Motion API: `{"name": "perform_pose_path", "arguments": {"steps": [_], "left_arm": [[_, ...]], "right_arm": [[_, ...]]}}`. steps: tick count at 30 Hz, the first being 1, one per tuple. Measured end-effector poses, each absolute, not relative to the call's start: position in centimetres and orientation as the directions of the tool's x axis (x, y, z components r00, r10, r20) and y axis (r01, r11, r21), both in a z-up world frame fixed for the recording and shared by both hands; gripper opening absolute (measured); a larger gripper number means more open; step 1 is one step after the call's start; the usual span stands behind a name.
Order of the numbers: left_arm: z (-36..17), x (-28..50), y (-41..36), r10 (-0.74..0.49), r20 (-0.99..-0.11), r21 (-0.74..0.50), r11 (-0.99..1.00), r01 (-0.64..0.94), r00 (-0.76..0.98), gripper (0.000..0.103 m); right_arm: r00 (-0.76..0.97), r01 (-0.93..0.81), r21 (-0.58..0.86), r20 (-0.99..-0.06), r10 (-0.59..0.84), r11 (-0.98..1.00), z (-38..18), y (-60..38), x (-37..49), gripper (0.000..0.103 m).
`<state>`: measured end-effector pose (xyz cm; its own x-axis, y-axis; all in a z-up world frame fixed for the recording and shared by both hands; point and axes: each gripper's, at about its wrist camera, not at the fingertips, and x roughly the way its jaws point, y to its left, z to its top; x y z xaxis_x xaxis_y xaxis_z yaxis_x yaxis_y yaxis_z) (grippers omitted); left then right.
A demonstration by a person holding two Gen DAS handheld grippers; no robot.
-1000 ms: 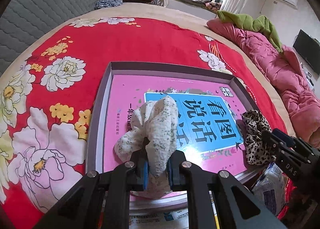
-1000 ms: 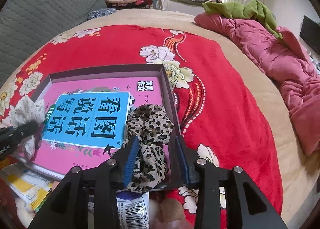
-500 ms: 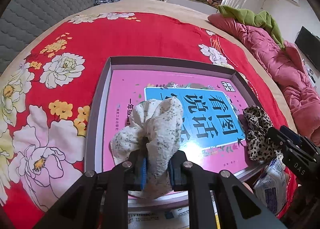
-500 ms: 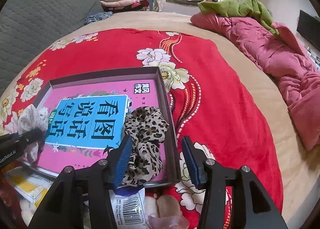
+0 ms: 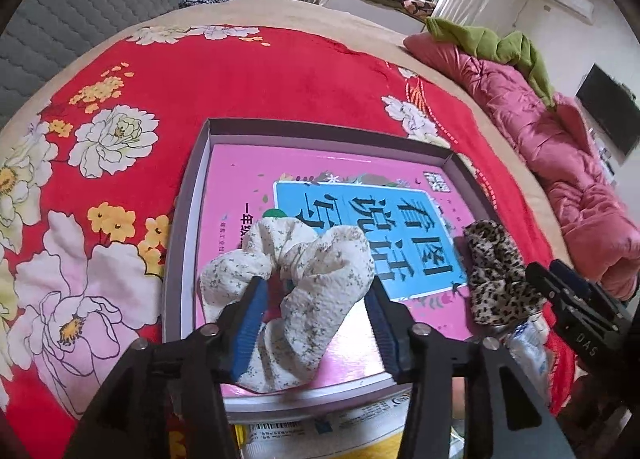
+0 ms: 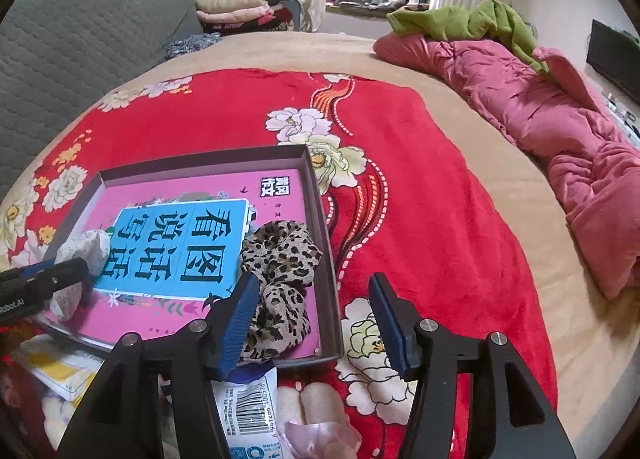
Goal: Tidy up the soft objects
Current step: 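Open both tools to drop the plush and scrunchie into the tray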
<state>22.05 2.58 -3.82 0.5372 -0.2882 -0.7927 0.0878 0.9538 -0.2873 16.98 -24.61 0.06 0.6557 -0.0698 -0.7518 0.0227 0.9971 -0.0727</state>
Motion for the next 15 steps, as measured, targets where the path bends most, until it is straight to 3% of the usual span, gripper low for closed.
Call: {"name": "perform_pose_path", "arguments": {"steps": [3,15], "left_arm": [[-3.3,21.9,2.9,-0.293,-0.777,-0.294,0.952,0.091,0.557,0.061],[-0.3,21.0,6.1,-0.279,-0.695,-0.332,0.942,0.048,0.662,0.062]], "right_arm": [[0.659,0.024,-0.061,-0.75,-0.061,0.998,0.4,-24.9,16.7,0.059],[0.708,0.031,-0.043,-0.705,-0.052,0.999,2.4,-26.2,14.7,0.065]]}}
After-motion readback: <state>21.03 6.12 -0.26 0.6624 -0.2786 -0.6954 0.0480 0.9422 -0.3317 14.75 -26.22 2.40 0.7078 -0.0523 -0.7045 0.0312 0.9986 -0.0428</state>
